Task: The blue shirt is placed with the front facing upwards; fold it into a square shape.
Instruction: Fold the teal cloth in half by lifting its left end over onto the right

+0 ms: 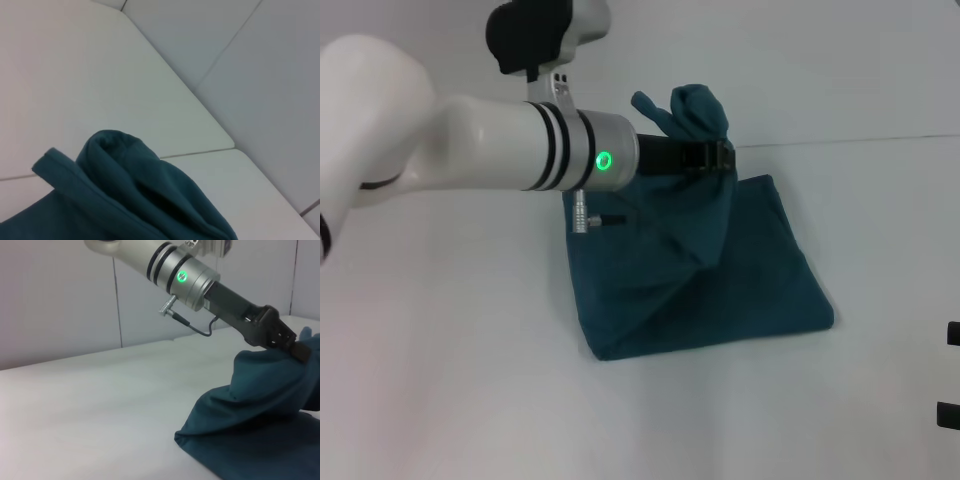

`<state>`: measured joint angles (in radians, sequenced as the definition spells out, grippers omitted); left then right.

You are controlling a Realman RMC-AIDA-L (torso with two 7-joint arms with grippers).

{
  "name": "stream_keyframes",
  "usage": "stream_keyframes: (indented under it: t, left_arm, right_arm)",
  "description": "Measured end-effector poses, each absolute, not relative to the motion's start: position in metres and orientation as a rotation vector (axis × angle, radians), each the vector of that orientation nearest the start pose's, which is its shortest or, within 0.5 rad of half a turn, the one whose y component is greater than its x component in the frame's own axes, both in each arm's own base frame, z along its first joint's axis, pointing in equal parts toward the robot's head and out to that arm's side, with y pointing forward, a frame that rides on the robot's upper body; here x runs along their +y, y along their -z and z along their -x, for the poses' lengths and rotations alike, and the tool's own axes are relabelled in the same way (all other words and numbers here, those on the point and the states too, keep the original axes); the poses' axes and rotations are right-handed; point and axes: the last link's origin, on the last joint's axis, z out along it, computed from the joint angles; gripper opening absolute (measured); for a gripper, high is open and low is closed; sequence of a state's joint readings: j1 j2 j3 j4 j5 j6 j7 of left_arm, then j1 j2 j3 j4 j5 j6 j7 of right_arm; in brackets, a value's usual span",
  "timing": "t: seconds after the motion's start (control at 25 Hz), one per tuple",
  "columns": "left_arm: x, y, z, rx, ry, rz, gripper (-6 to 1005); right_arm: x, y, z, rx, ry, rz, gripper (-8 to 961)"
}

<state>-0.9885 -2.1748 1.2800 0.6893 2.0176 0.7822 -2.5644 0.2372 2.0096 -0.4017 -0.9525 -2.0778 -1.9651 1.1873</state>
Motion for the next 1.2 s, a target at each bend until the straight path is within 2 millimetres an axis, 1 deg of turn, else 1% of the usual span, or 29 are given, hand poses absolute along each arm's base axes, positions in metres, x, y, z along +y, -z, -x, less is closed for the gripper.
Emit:
stream_keyframes:
  t: [0.36, 0.64, 0.68, 0.92, 1.2]
  left_arm:
    - [0.441, 0.102, 0.074, -1.311, 0.529, 2.407, 193]
    - [0.442, 0.1, 0.064, -1.293, 0.561, 2.417, 202]
    - [0.442, 0.1, 0.06, -1.281, 0.561, 2.428, 204]
    - [0.44, 0.109, 0.059, -1.261, 0.534, 2.433, 212]
    - [0.44, 0.114, 0.061, -1.326, 0.619, 2.388, 221]
  right_arm:
    - [0.227, -0.105, -0.333, 0.415, -0.594, 2.614, 941]
    - [0.23, -0.103, -0.332, 0.415, -0.592, 2.613, 942]
    - [0.23, -0.103, -0.332, 0.415, -0.593, 2.613, 942]
    - [0.23, -0.102, -0.332, 0.417, -0.598, 2.609, 942]
    - [0.231, -0.102, -0.332, 0.414, -0.599, 2.609, 941]
